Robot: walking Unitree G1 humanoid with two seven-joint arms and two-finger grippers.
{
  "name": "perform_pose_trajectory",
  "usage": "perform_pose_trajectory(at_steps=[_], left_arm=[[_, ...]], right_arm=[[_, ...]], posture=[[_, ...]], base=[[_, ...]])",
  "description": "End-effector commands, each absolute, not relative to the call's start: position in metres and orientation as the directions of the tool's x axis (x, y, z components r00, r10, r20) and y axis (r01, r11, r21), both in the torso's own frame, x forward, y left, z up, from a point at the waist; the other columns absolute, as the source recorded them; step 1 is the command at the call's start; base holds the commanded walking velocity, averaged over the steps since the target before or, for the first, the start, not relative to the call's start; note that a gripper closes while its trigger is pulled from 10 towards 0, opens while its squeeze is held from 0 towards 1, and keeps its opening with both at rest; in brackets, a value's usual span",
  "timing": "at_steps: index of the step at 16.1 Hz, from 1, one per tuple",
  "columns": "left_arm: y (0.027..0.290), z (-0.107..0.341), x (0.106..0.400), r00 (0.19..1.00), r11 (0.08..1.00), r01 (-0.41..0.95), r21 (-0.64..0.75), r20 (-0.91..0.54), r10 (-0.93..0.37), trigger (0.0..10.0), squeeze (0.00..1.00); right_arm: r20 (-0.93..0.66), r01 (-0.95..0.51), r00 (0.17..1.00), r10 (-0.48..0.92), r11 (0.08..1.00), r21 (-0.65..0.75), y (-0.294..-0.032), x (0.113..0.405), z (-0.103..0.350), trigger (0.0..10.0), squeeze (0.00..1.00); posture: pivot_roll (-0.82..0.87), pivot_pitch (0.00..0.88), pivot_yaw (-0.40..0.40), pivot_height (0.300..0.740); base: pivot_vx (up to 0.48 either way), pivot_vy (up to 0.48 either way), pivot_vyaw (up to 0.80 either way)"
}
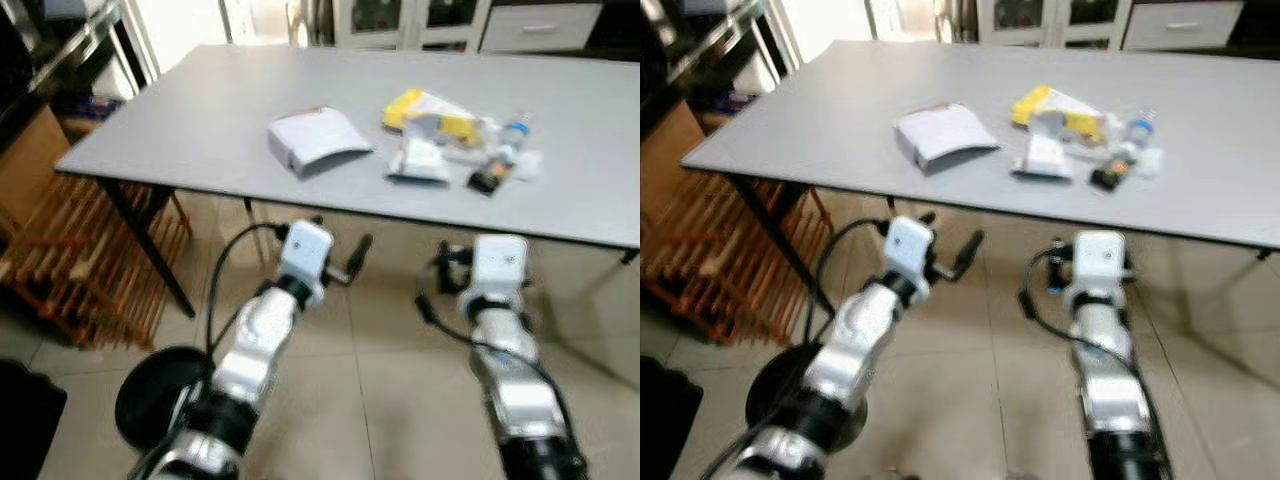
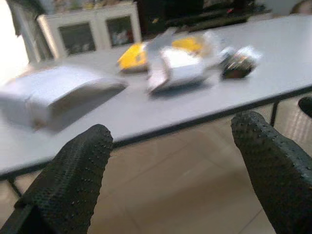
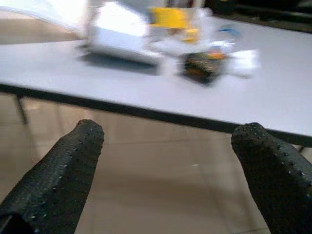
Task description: Picking trash to rubbish bin
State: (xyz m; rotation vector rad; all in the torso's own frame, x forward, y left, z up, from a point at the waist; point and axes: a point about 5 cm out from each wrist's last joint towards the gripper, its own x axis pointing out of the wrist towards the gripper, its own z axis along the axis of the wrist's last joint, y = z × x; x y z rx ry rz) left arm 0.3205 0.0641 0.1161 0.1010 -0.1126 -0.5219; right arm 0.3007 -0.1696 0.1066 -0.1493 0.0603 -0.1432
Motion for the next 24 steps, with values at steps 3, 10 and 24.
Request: perform_pose_trajectory(at_steps=[3,10,24], left_arm=[[0.0664,0.1125,0.3203,0.868,0.867,0.483,0.121,0.064,-0.492,10.0,0.00],[0.0661,0.1122,0.3209,0.869,0.867,0.483,0.126,0.057,-0.492,10.0,0.00],[0.0658,0.1099,0.3214,0.872,0.867,0.477,0.142,0.043,-0.487,10.0,0.00]], right_arm=[[-0.037,0.146,0.988,-0.153,0.977,-0.155,-0.1709,0.3001,0.1095,10.0,0.00],[-0.035,0.151,0.987,-0.158,0.976,-0.155,-0.1707,0.3002,0.1096,10.0,0.00],[-0.035,0.154,0.986,-0.161,0.976,-0.156,-0.1711,0.2995,0.1093,10.0,0.00]], posture=[[-0.09,0.076,0.055,0.740],[-0.10,0.075,0.057,0.740],[-0.10,0.079,0.063,0.740]], base=[[0.000,-0.480,0.00],[0.000,-0.480,0.00],[0.000,-0.480,0.00]])
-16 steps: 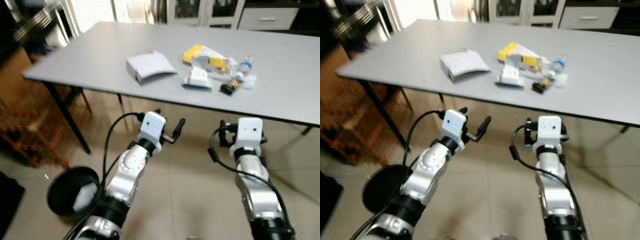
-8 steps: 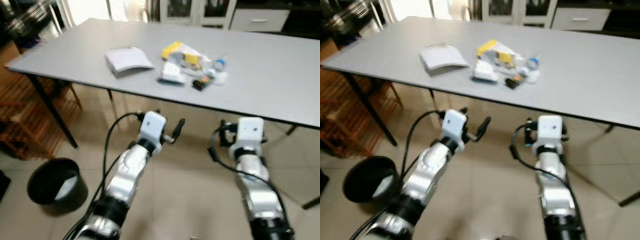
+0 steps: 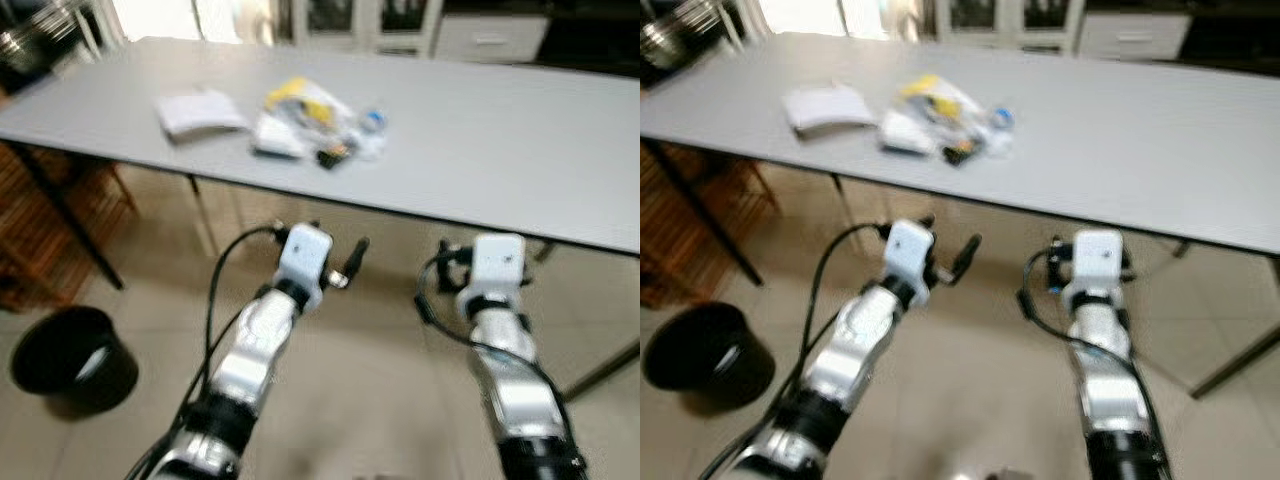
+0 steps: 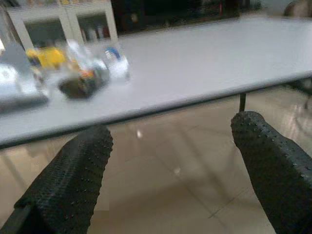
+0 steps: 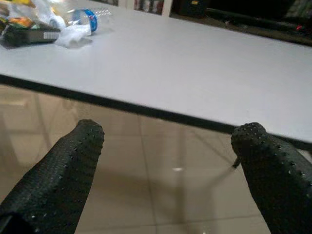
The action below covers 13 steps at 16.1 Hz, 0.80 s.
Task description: Picking trash to rubbish bin
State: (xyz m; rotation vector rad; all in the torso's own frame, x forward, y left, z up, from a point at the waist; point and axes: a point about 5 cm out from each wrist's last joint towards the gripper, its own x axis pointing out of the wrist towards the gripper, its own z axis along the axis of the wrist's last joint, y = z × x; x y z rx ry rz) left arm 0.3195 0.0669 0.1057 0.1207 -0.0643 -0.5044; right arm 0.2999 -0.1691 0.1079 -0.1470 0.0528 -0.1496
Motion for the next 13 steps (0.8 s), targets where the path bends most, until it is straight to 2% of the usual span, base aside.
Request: perform_pose_trajectory(at_steps=[1,2,7,13], left_arm=[[0.0657,0.1098,0.3217,0.871,0.866,0.479,0.146,0.040,-0.489,10.0,0.00],[0.0659,0.1096,0.3214,0.871,0.866,0.479,0.146,0.040,-0.489,10.0,0.00],[0.0637,0.1099,0.3211,0.868,0.864,0.486,0.131,0.045,-0.495,10.0,0.00],[0.0612,0.1089,0.3212,0.885,0.883,0.454,0.115,0.054,-0.462,10.0,0.00]], right_arm=[[-0.035,0.155,0.986,-0.162,0.976,-0.155,-0.1708,0.2991,0.1092,10.0,0.00],[-0.036,0.156,0.986,-0.163,0.976,-0.155,-0.1707,0.2986,0.1088,10.0,0.00],[-0.039,0.147,0.987,-0.155,0.977,-0.156,-0.1715,0.2983,0.1086,10.0,0.00],[-0.044,0.051,0.997,-0.059,0.983,-0.175,-0.1634,0.3030,0.1118,10.0,0.00]], posture=[[-0.10,0.079,0.065,0.740],[-0.10,0.079,0.066,0.740],[-0.11,0.076,0.063,0.740],[-0.10,0.062,0.003,0.740]], base=[[0.000,-0.480,0.00],[0.000,-0.480,0.00],[0.000,0.000,0.00],[0.000,0.000,0.00]])
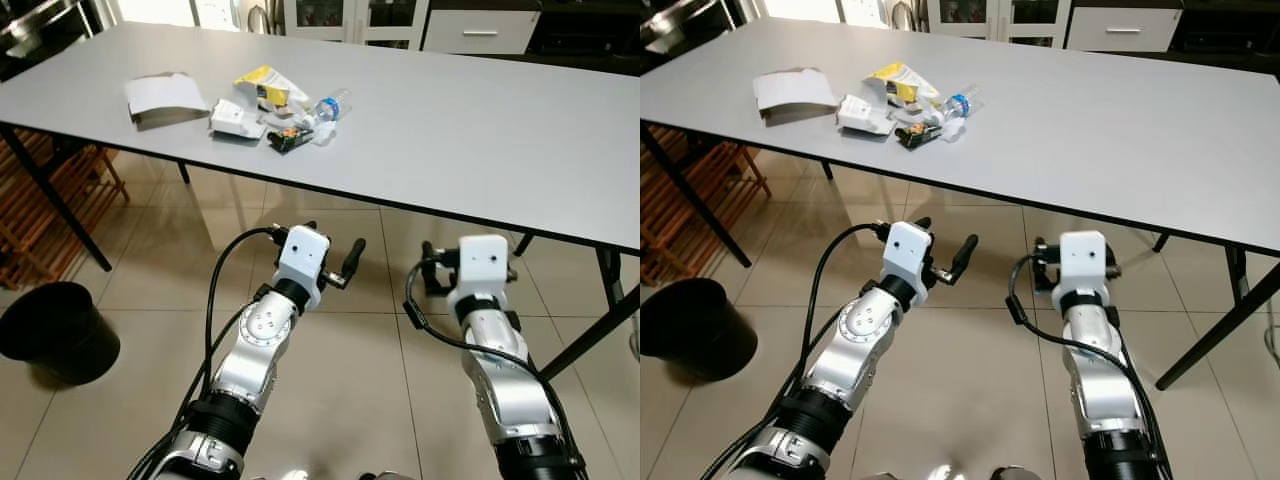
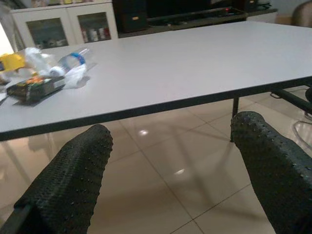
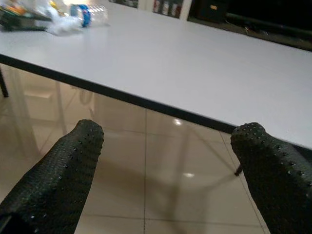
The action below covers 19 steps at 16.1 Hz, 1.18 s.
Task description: Picking trash to rubbish bin
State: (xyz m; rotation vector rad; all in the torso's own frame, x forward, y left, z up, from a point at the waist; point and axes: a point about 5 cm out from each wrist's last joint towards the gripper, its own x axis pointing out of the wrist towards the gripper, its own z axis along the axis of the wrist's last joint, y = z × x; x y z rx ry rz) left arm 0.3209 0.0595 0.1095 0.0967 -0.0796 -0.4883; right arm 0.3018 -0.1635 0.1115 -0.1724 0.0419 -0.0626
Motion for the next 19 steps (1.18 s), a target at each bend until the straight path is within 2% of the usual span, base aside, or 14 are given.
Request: perform_pose_trajectory(at_steps=[1,3,12,19], left_arm=[[0.060,0.109,0.321,0.888,0.886,0.450,0.111,0.055,-0.457,10.0,0.00],[0.059,0.109,0.322,0.897,0.897,0.430,0.098,0.061,-0.437,10.0,0.00],[0.057,0.110,0.323,0.909,0.911,0.405,0.081,0.074,-0.410,10.0,0.00],[0.058,0.114,0.333,0.917,0.919,0.386,0.088,0.078,-0.392,10.0,0.00]], right_arm=[[-0.047,0.042,0.998,-0.051,0.983,-0.179,-0.164,0.303,0.112,10.0,0.00],[-0.053,0.022,0.998,-0.033,0.981,-0.194,-0.166,0.303,0.113,10.0,0.00],[-0.057,-0.001,0.998,-0.011,0.980,-0.198,-0.165,0.304,0.115,10.0,0.00],[-0.043,-0.008,0.999,-0.001,0.979,-0.204,-0.164,0.311,0.120,10.0,0.00]], posture=[[-0.10,0.062,-0.007,0.740],[-0.10,0.061,-0.033,0.740],[-0.11,0.062,-0.053,0.740],[-0.11,0.015,-0.047,0.740]], base=[[0.000,0.000,0.00],[0.000,0.000,0.00],[0.000,0.000,0.00],[0.000,0.000,0.00]])
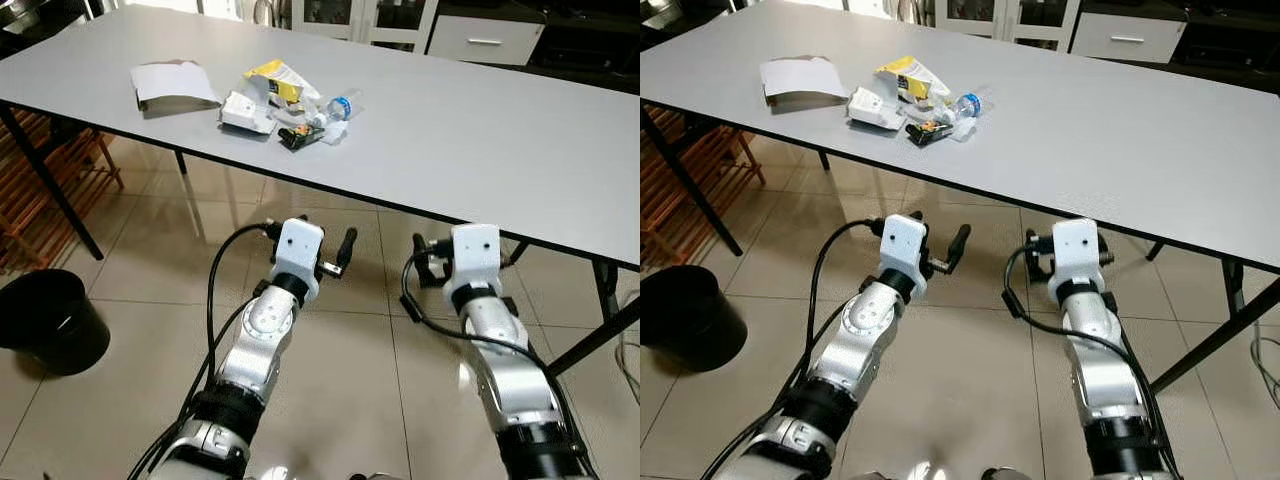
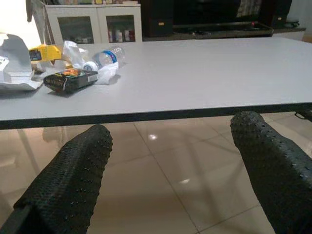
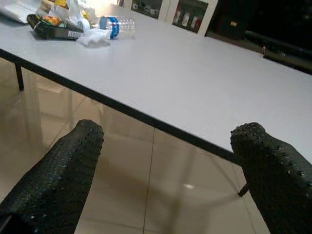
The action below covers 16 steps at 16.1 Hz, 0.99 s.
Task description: Picking trash to rubbish bin
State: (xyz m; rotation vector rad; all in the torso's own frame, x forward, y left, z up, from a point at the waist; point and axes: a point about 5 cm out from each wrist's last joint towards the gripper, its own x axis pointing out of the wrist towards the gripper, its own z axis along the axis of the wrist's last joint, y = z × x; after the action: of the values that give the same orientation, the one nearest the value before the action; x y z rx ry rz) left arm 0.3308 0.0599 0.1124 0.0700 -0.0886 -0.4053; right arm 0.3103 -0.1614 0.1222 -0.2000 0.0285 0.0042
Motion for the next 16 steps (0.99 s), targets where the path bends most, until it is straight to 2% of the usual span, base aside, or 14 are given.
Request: perform_pose_trajectory(at_steps=[1,13,16], left_arm=[[0.058,0.115,0.333,0.917,0.919,0.384,0.088,0.079,-0.391,10.0,0.00],[0.058,0.115,0.338,0.916,0.918,0.383,0.106,0.089,-0.392,10.0,0.00],[0.059,0.116,0.336,0.899,0.903,0.418,0.098,0.097,-0.426,10.0,0.00]], right_arm=[[-0.042,-0.008,0.999,-0.001,0.979,-0.204,-0.164,0.312,0.121,10.0,0.00],[-0.025,-0.008,1.000,0.004,0.983,-0.184,-0.157,0.320,0.122,10.0,0.00],[-0.028,-0.007,1.000,0.002,0.986,-0.170,-0.154,0.318,0.119,10.0,0.00]], posture=[[-0.11,0.015,-0.047,0.740],[-0.09,0.000,-0.019,0.740],[-0.09,0.000,-0.005,0.740]], base=[[0.000,0.000,0.00],[0.000,0.000,0.00],[0.082,0.000,0.00]])
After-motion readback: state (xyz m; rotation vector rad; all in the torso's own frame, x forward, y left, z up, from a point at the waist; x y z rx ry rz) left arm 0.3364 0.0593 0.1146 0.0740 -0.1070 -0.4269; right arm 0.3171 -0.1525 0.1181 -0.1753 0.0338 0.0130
